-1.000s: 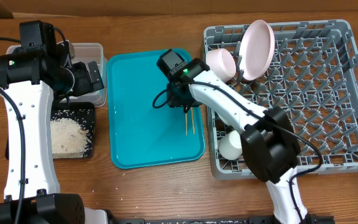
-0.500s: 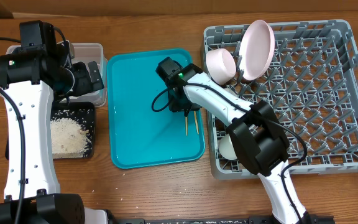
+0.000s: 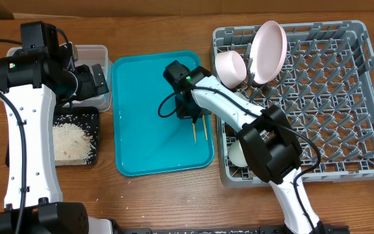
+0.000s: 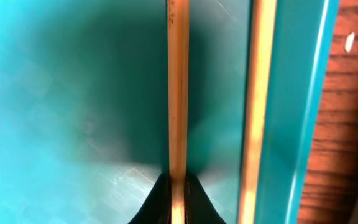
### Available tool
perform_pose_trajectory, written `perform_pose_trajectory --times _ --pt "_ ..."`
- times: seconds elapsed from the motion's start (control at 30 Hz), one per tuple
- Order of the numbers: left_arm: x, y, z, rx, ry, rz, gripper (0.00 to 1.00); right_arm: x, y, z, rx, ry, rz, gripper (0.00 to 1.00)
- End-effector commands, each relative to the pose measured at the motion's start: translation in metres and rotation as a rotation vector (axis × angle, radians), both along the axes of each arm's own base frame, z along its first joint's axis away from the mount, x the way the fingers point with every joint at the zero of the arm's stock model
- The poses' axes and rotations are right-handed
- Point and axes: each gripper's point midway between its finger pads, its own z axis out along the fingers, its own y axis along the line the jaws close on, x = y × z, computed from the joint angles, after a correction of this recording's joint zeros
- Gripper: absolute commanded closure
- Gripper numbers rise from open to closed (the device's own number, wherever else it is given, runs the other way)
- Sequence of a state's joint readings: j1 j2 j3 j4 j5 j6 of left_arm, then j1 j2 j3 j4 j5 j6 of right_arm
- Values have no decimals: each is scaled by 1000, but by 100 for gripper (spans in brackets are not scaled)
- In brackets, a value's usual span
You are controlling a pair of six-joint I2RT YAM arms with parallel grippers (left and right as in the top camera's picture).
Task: Sort waste into correct bins and load items into the dishwasher
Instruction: 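Lower the right gripper onto the chopsticks and grasp one, then carry the chopstick with the right gripper and drop it into the rack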
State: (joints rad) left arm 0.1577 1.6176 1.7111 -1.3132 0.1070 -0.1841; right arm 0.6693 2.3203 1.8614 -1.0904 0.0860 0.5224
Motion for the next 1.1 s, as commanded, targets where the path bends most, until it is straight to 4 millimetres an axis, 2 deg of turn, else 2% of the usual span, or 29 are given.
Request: perform_pose_trajectory --times 0.0,0.1,0.2,0.23,0.27,0.33,0.4,0.47,0.57,0.7,0.8,0.9,1.07 --pt "2 1 10 11 -30 1 0 -5 -2 -8 -38 35 34 96" --pt "2 1 10 11 -30 1 0 2 4 43 -25 15 77 96" --pt "2 1 10 11 -29 1 0 7 8 107 10 -36 122 96" --pt "2 1 10 11 -29 1 0 7 8 131 25 -59 139 96" --pt "2 1 10 11 -29 0 0 4 6 167 49 -99 156 96" --pt "2 1 10 11 -29 0 0 2 -3 209 62 -169 152 96" --pt "2 1 10 11 -29 0 0 1 -8 237 103 -229 153 96" --pt "2 1 10 11 -30 1 0 2 -20 254 114 -266 129 96" --pt "3 2 10 13 -33 1 0 6 -41 267 127 -282 88 96" --pt "3 1 10 12 -33 1 0 4 -72 262 112 -238 43 96" --pt "3 1 10 12 -33 1 0 -5 -103 253 60 -192 -3 96" --pt "3 1 10 12 -33 0 0 -19 -144 236 -33 -132 -62 96" --pt "3 1 10 12 -33 1 0 -45 -184 204 -111 6 -41 96"
